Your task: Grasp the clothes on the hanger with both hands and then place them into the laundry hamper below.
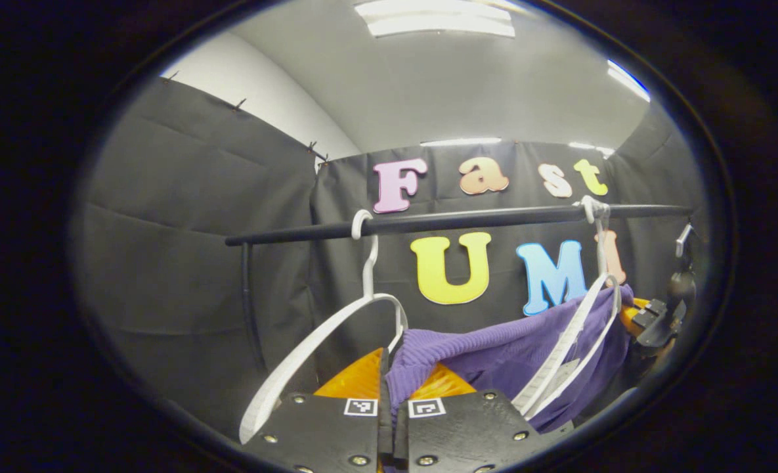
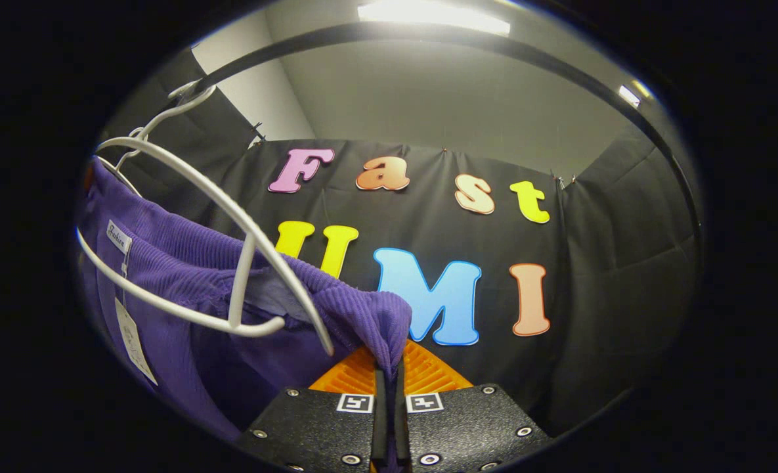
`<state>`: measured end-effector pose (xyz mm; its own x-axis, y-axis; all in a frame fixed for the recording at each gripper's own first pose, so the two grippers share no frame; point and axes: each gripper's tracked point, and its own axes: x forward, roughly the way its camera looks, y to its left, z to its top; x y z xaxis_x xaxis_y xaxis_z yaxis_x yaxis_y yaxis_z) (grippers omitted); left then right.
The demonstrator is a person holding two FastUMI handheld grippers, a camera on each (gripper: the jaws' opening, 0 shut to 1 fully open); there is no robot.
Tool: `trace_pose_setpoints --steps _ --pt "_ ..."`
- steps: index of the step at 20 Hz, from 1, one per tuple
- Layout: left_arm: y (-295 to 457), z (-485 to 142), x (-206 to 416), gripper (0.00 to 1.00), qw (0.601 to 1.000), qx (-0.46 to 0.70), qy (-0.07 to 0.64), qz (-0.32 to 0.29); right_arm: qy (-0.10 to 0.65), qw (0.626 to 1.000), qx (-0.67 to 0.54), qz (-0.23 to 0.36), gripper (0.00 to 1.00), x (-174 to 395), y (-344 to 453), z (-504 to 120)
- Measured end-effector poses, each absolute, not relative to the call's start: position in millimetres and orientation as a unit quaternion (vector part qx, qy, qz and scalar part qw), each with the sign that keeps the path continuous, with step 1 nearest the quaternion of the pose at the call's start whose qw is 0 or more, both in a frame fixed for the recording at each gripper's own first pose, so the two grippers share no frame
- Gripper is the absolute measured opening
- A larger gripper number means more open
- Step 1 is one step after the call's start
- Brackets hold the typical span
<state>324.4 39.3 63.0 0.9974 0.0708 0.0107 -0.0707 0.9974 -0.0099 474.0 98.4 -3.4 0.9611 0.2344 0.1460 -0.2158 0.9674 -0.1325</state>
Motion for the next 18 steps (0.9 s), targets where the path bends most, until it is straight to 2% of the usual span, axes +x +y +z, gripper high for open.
trace_pose_setpoints --steps 1,2,9,10,14,18 --pt "38.5 63.6 325.0 0.07 0.999 -0.009 -0.006 0.034 -0.076 0.989 -0.053 0.115 0.04 472.8 99.7 -7.3" --pt "40.1 64.8 324.7 0.02 0.999 -0.012 -0.008 0.032 -0.071 0.99 -0.048 0.116 0.04 472.0 100.3 -10.0" --pt "38.2 58.1 306.7 0.0 1.0 -0.009 0.002 0.015 -0.001 0.989 0.012 0.147 0.04 471.3 114.3 -40.4" --pt "39.5 54.9 304.9 0.02 1.0 -0.004 0.007 0.018 0.006 0.989 0.017 0.15 0.04 469.8 115.4 -44.4" --pt "42.6 23.1 293.2 0.0 0.999 0.002 0.036 0.027 0.042 0.986 0.022 0.159 0.04 455.4 124.5 -73.5" --pt "43.8 -4.6 277.3 0.02 0.998 0.0 0.058 0.035 0.066 0.984 0.016 0.164 0.04 439.3 126.8 -101.6"
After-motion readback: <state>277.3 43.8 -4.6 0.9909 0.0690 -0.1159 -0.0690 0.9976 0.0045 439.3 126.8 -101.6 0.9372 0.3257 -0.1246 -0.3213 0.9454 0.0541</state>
